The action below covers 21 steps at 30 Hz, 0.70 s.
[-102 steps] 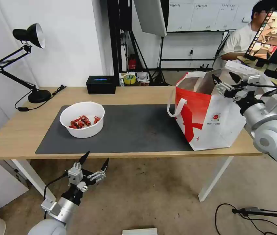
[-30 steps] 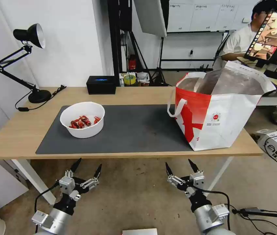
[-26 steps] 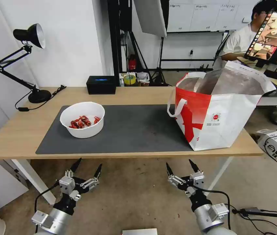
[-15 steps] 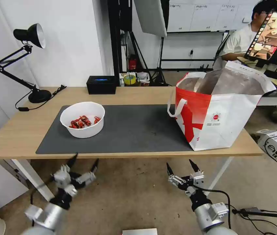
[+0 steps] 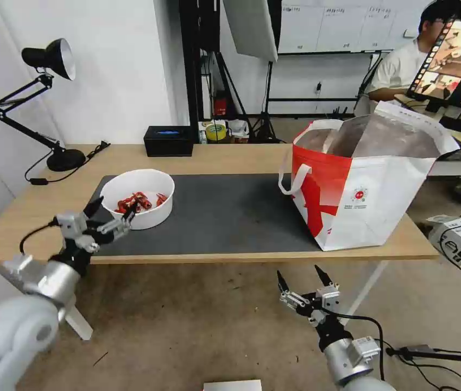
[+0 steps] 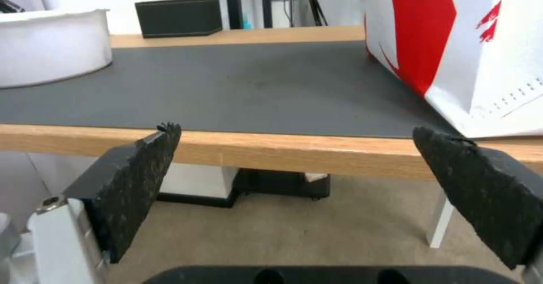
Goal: Pick up the trash from the table and place it into the takeout bag.
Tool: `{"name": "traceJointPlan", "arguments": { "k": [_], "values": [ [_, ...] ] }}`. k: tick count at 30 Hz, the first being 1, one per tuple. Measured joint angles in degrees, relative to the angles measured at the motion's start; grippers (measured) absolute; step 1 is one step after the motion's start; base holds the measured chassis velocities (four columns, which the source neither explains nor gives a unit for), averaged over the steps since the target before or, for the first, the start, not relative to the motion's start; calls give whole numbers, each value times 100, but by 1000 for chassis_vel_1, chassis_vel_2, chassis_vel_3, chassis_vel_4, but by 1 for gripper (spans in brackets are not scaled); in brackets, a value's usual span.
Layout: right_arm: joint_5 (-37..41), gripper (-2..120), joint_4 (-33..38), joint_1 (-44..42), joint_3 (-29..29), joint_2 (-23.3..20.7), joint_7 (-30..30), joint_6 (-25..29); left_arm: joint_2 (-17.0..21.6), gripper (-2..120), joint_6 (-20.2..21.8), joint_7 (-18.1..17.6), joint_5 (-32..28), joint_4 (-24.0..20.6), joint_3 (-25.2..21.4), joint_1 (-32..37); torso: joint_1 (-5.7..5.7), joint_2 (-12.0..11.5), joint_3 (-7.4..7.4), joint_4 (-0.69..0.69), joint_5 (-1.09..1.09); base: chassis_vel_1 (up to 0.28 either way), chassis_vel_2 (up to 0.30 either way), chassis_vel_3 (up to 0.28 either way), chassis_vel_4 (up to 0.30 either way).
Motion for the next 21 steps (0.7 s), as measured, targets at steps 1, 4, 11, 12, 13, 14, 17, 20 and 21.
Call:
{"name": "traceJointPlan", "arguments": {
  "k": [1,4,11,12,13,14,17,20,21],
  "values": [
    [1,100,0,1,0,-1,-1,0,208,100,179,-62,-195,91,0,-125,0,0,0,2,-1,0,0,0,0],
    [1,100,1,1,-1,0,-2,0,605,100,564,-272,-534,308,178,-516,0,0,0,0,-1,0,0,0,0],
    [4,100,3,2,-1,0,-2,-1,1258,100,1558,-866,-1411,1003,1119,-1974,1,0,0,-2,0,0,0,0,0],
    [4,100,4,2,0,0,-2,0,1300,100,1693,-914,-1513,1118,1228,-2140,0,0,0,-3,1,0,0,0,0],
    [4,100,4,2,-1,0,-2,0,1366,100,1948,-932,-1716,1313,1429,-2408,0,0,0,-1,0,0,0,0,0],
    [5,100,5,2,-1,0,-2,0,1392,100,2129,-957,-1817,1440,1550,-2574,0,0,0,-1,0,0,0,0,0],
    [5,100,6,2,-1,0,-2,0,1433,100,2483,-1049,-2062,1661,1812,-2883,0,0,0,-1,0,0,0,0,0],
    [5,100,7,3,-1,-1,-2,0,1439,100,2812,-1127,-2374,1825,2028,-3166,0,0,0,-1,-1,0,0,0,0],
    [5,100,7,2,-1,0,-2,0,1428,100,2917,-1155,-2487,1876,2064,-3253,0,0,0,-1,0,0,0,0,0]
  ]
}}
